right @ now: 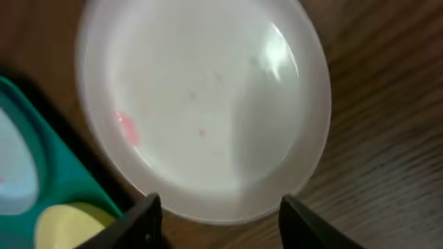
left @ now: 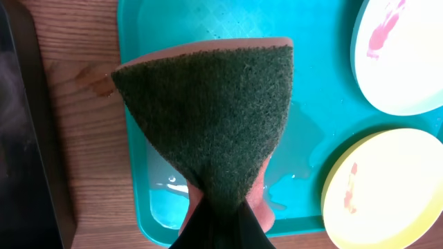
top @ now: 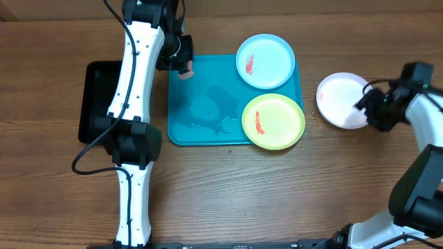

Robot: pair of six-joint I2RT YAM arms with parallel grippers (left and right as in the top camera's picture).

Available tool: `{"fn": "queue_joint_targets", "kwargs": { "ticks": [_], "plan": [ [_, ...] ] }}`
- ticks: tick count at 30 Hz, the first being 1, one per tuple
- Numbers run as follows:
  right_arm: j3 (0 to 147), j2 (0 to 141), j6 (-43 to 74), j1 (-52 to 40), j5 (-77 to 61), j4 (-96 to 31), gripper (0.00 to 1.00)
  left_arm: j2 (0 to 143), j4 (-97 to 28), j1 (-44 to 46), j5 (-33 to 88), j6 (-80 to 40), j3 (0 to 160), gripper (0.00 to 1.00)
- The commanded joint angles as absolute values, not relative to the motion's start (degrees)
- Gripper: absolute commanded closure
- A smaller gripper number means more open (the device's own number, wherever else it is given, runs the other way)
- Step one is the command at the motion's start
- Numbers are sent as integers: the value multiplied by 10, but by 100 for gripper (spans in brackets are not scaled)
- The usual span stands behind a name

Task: Clean dirty plates on tray and stack at the side
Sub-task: 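Release the white plate and reach the right gripper to the yellow plate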

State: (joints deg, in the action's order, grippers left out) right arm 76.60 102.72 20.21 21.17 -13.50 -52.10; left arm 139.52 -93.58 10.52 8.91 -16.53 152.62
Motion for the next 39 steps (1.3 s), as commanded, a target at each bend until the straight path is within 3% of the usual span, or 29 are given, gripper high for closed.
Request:
{"fn": "queue_joint_targets", "kwargs": {
  "ticks": [1,11,22,29,39],
  "plan": [
    [832,1002,203,199,-158,-565,43,1390,-931,110,84,-169,1542,96],
    [780,1002,162,98,-156,-655,44,1390,-930,110,84,-169,1542,96],
    [646,1003,149,-16,-148,-540,51,1390,-930,110,84,-167,1542,96],
    [609,1004,150,-45,-125,-481,66,1390,-932,110,83,-167,1542,96],
    [602,1004,152,-46,-128,-468,96,1390,-932,110,70,-167,1542,96]
  ]
}}
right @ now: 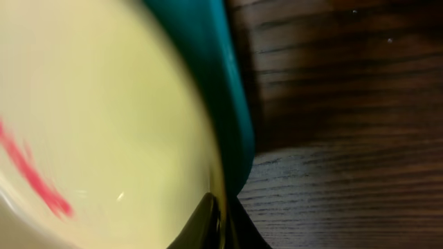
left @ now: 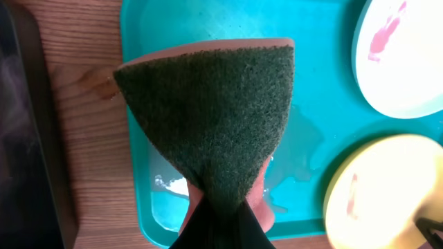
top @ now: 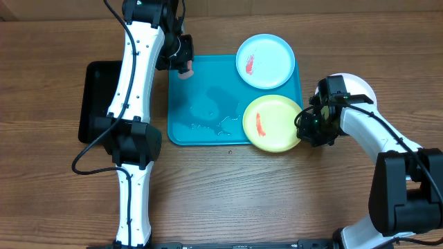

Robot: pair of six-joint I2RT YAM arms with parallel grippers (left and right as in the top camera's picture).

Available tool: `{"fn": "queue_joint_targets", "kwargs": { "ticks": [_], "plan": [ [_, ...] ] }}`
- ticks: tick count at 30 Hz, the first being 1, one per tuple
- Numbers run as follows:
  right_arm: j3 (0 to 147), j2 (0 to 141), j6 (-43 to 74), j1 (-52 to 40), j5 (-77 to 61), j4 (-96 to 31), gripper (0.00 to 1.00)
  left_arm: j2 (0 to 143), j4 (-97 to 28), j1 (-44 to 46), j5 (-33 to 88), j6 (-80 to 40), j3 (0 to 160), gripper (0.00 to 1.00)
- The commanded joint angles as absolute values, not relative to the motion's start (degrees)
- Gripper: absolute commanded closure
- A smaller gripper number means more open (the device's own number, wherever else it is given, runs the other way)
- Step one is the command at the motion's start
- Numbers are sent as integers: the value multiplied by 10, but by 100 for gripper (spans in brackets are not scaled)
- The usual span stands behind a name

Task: Clean dirty plates on tray and stack at the side
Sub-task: 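Release the white plate and reach the right gripper to the yellow plate, then grasp the yellow plate rim with the right gripper and slide it left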

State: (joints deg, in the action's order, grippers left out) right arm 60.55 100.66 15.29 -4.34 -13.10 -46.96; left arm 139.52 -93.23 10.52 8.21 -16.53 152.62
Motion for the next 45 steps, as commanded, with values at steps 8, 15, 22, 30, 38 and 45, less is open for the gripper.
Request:
{"fn": "queue_joint_targets", "kwargs": {
  "ticks": [8,15,22,30,38,45],
  "plan": [
    [665,1004,166,-75,-169,-516,96,1390,-932,110,70,-167,1542,96],
    [706,1006,321,-173,-130,-421,96,1390,-933,110,71,-168,1542,96],
    [706,1049,446,-255,-54,-358,96,1390,-947,109,68,-167,1542,96],
    [706,1104,486,-284,-55,-322,86,1390,-944,110,69,-167,1542,96],
    [732,1104,351,-255,-100,-349,49,1390,-943,110,69,-167,1542,96],
    [752,1118,223,-223,-106,-336,50,1390,-938,110,66,-163,1542,96]
  ]
}}
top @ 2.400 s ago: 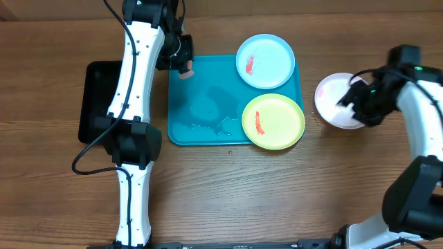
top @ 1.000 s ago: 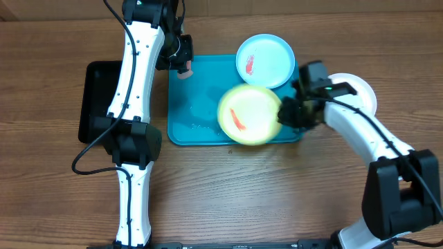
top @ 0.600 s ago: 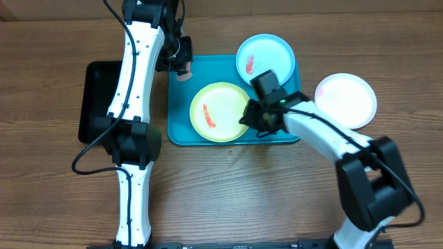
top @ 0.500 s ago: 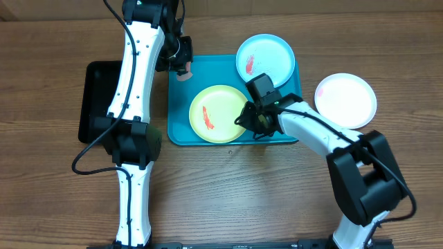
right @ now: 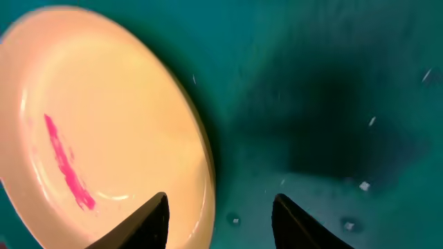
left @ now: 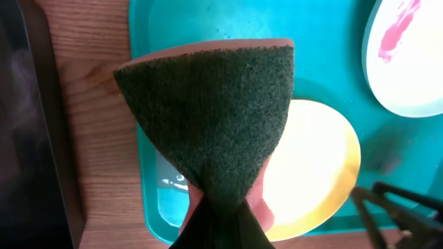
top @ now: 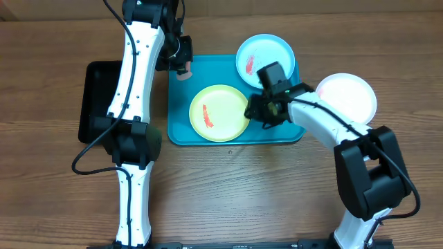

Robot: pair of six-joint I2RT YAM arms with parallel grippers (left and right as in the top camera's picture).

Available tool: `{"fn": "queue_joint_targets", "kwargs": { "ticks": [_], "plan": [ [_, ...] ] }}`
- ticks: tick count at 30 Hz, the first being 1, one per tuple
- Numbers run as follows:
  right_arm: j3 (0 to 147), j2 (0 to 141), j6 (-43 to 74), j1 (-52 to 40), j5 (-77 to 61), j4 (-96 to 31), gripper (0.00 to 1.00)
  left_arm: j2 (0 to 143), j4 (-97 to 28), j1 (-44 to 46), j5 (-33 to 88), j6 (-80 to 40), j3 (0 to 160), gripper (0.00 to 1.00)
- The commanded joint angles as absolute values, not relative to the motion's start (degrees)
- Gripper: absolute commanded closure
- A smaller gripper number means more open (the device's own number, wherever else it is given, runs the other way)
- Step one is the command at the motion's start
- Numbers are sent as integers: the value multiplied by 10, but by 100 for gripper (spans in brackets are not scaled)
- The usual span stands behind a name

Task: Clean dirty plates on tray and stack at the side
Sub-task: 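Grasp the yellow plate rim with the right gripper and slide it left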

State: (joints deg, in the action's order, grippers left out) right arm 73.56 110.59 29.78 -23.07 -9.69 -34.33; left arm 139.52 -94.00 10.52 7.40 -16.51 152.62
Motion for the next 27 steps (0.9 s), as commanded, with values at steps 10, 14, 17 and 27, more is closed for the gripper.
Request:
{"fn": "queue_joint_targets", "kwargs": {
  "ticks": [10,14,17,27],
  "plan": [
    [757,1160,254,-224,-139,-319,66,1390,-940,110,66,-163,1542,96],
    [757,1163,274,-225,-143,-308,76,1390,-941,110,67,-163,1542,96],
    [757,1170,301,-228,-140,-300,84,1391,-941,110,65,-162,1542,96],
    [757,1191,390,-241,-135,-280,96,1394,-941,117,57,-163,1509,96]
  ]
}}
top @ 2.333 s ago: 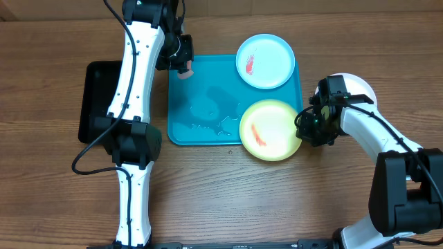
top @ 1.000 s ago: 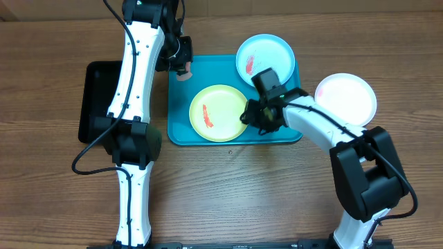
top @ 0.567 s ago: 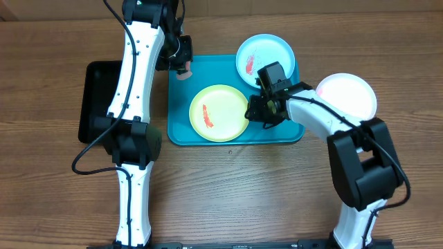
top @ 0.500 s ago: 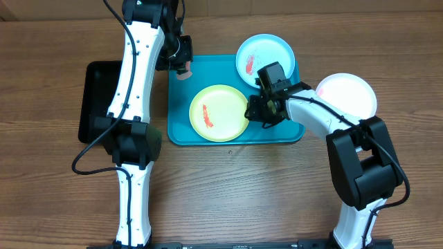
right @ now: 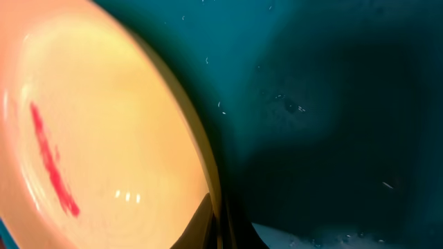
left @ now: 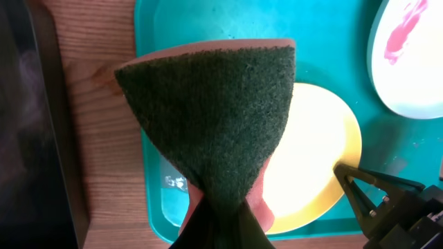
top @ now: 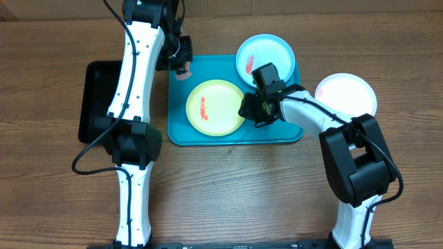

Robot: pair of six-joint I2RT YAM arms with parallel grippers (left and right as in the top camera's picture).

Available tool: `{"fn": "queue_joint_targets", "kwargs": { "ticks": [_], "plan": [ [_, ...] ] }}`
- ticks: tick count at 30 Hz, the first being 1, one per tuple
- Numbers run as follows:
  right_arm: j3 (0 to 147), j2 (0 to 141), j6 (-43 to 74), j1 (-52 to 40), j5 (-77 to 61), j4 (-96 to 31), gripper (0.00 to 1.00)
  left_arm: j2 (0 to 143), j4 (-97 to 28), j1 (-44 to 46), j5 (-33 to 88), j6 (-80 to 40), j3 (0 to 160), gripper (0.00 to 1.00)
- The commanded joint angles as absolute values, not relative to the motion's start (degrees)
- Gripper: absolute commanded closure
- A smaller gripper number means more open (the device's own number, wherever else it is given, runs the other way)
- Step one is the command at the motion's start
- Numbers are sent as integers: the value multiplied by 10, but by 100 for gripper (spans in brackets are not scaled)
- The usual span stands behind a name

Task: Clean dirty plates on tray and stack at the side
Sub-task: 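Grasp the yellow plate rim with the right gripper and slide it left, then lower the sponge with the left gripper onto the yellow plate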

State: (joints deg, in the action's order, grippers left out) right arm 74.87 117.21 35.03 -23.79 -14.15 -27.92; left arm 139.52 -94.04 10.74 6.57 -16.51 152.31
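A yellow plate with a red smear lies in the left middle of the teal tray. My right gripper is shut on its right rim; the right wrist view shows the fingers pinching the plate's edge. A light blue plate, also smeared red, sits at the tray's back right corner. My left gripper hangs over the tray's back left corner, shut on a green-faced sponge. The left wrist view shows the yellow plate under the sponge.
A white plate lies on the wooden table to the right of the tray. A black tray stands to the left of the teal tray. Water pools on the teal tray's left side.
My right gripper, then open around the yellow plate's right rim, is now shut on that rim. The plate lies slightly further left and back. The left gripper and sponge have not moved.
First my right gripper was open by the white plate on the table, with the yellow plate at the tray's front right. Then it pinched the yellow plate's rim there. Later the plate lay mid-tray with the gripper open; now it grips the rim again.
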Motion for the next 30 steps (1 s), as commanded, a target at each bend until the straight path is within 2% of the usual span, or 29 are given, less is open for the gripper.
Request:
{"fn": "queue_joint_targets", "kwargs": {
  "ticks": [1,14,24,27,30],
  "plan": [
    [757,1191,395,-241,-134,-281,96,1394,-939,120,57,-163,1500,96],
    [757,1191,405,-244,-138,-281,96,1394,-814,182,52,-111,1302,96],
    [757,1191,402,-244,-138,-281,96,1394,-750,185,-16,-113,1128,96],
    [757,1191,401,-244,-138,-279,96,1394,-756,185,20,-54,1102,96],
    [757,1191,401,-244,-138,-277,96,1394,-783,186,156,91,1098,96]
  ]
}}
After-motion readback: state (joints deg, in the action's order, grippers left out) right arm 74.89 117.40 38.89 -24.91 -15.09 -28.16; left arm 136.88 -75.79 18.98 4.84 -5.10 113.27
